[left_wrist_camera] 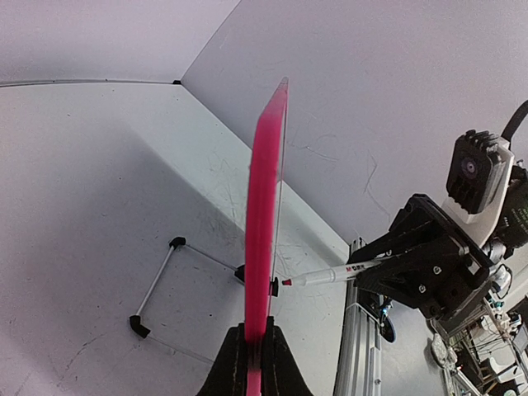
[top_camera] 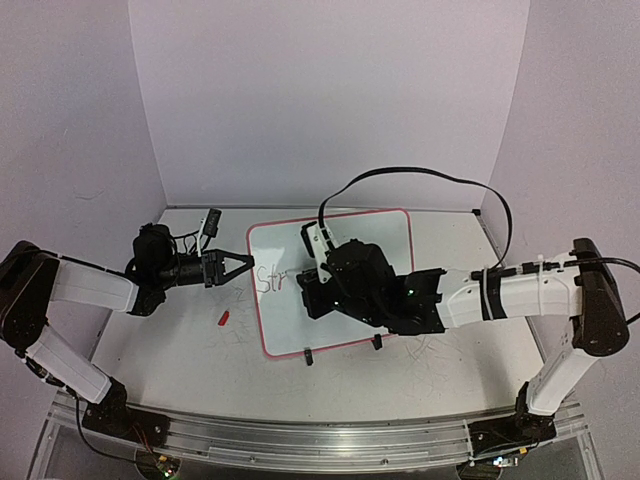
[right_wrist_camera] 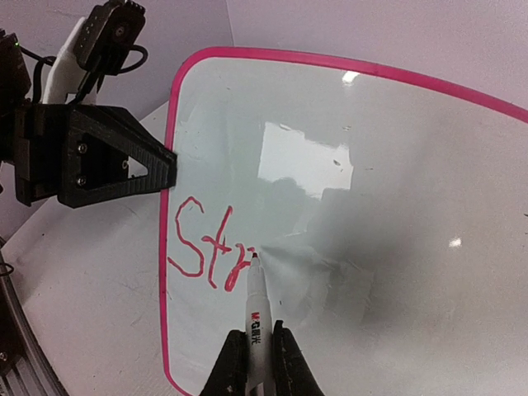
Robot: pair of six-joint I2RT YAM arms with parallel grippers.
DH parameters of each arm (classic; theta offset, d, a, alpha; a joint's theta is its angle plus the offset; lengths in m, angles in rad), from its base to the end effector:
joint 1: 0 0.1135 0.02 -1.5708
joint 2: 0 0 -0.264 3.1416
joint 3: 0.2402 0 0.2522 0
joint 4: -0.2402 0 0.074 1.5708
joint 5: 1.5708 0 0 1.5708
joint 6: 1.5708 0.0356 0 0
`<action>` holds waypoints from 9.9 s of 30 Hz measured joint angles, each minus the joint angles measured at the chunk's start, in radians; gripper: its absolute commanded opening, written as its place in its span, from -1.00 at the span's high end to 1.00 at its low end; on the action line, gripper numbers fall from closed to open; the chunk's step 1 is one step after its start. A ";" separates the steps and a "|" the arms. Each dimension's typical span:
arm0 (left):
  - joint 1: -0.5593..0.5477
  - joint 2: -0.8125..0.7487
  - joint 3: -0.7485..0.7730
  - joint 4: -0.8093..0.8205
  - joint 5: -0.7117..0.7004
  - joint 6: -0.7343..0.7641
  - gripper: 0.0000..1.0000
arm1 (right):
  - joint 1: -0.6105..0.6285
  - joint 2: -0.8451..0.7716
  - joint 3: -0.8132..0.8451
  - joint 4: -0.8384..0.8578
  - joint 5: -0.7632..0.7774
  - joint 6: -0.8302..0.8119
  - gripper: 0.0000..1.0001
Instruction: Write a sentence on the whiteboard
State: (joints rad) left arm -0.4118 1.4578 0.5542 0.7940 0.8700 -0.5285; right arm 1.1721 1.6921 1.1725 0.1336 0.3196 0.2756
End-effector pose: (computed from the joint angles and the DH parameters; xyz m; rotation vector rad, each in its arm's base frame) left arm 0.2506 -0.1391 0.2099 0.6113 1.7494 -1.4031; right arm 0.1634 0.3590 0.2654 -0.6647 1.8778 0.6436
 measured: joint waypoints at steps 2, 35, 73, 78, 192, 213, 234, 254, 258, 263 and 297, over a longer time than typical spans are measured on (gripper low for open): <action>0.000 0.000 0.001 0.000 0.000 0.000 1.00 | 0.000 0.002 0.000 -0.001 0.010 0.004 1.00; 0.000 0.000 0.001 -0.008 -0.002 0.001 1.00 | 0.001 0.025 0.017 -0.043 0.016 0.039 1.00; 0.000 0.000 0.002 -0.009 -0.002 0.001 1.00 | 0.003 0.027 0.015 -0.090 -0.018 0.089 1.00; 0.000 0.000 0.002 -0.010 -0.003 0.001 1.00 | 0.006 0.027 0.015 -0.098 -0.014 0.090 1.00; 0.000 0.000 0.014 -0.028 0.001 0.005 1.00 | -0.020 -0.027 -0.056 -0.046 -0.008 0.119 1.00; 0.000 0.000 0.015 -0.031 0.000 0.005 1.00 | -0.015 -0.020 -0.053 -0.050 -0.008 0.119 1.00; 0.000 0.000 0.015 -0.034 -0.001 0.005 1.00 | -0.025 -0.020 -0.022 -0.053 0.048 0.100 1.00; 0.000 0.000 0.015 -0.035 -0.003 0.005 1.00 | -0.025 -0.021 -0.033 -0.053 0.053 0.147 1.00; 0.000 0.000 0.015 -0.035 -0.005 0.005 1.00 | -0.025 -0.022 -0.039 -0.052 0.050 0.155 1.00; 0.000 0.000 0.015 -0.036 -0.006 0.005 1.00 | -0.025 -0.023 -0.046 -0.051 0.039 0.167 1.00; 0.000 0.000 0.015 -0.034 0.002 0.005 1.00 | -0.052 -0.118 -0.108 -0.029 0.023 0.164 1.00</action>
State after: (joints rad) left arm -0.4114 1.4578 0.5694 0.7601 0.8722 -0.5236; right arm 1.1203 1.5742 1.0645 0.1051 0.3424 0.4394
